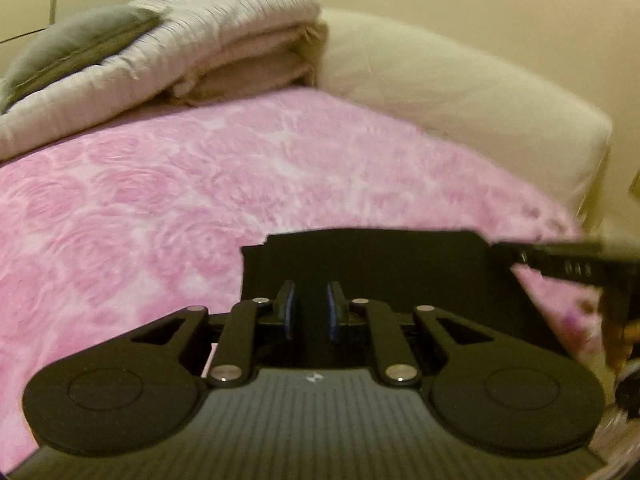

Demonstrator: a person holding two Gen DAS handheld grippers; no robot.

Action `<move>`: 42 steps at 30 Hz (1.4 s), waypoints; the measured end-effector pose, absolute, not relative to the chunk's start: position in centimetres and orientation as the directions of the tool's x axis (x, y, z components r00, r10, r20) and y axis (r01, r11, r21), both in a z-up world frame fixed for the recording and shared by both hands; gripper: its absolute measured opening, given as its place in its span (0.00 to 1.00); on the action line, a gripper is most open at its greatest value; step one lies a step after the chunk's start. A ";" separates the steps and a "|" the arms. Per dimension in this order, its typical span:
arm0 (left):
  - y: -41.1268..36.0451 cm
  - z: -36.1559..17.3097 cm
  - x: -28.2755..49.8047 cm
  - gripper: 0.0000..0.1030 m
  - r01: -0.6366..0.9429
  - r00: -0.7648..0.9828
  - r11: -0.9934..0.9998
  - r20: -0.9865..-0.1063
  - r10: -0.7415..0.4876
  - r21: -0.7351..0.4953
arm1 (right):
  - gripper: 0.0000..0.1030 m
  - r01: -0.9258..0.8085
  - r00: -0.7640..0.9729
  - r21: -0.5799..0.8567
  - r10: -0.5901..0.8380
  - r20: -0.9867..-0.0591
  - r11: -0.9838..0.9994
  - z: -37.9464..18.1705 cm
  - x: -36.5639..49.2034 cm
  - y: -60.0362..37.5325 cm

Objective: Fold clothes

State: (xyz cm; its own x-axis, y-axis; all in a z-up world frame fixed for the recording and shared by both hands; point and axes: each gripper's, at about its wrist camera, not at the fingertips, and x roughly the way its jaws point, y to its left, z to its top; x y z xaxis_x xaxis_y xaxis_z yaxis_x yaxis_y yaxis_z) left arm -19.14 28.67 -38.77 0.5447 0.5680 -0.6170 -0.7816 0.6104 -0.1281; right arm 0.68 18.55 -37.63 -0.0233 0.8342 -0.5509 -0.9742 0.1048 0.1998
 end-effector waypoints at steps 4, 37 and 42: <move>30.7 -40.7 -18.5 0.17 -0.804 0.519 0.579 -0.635 0.572 -0.135 | 0.14 -0.987 -0.006 0.126 0.775 -0.631 0.096 -40.8 1.2 22.2; 9.3 -33.3 -26.0 0.37 -0.943 0.251 0.330 -0.761 0.598 -0.051 | 0.55 -0.955 0.151 0.068 0.669 -0.728 0.289 -35.3 -8.2 2.9; 4.8 -31.8 -27.3 0.38 -0.944 0.239 0.330 -0.747 0.620 -0.029 | 0.56 -0.948 0.158 0.073 0.656 -0.738 0.311 -34.7 -9.8 -0.3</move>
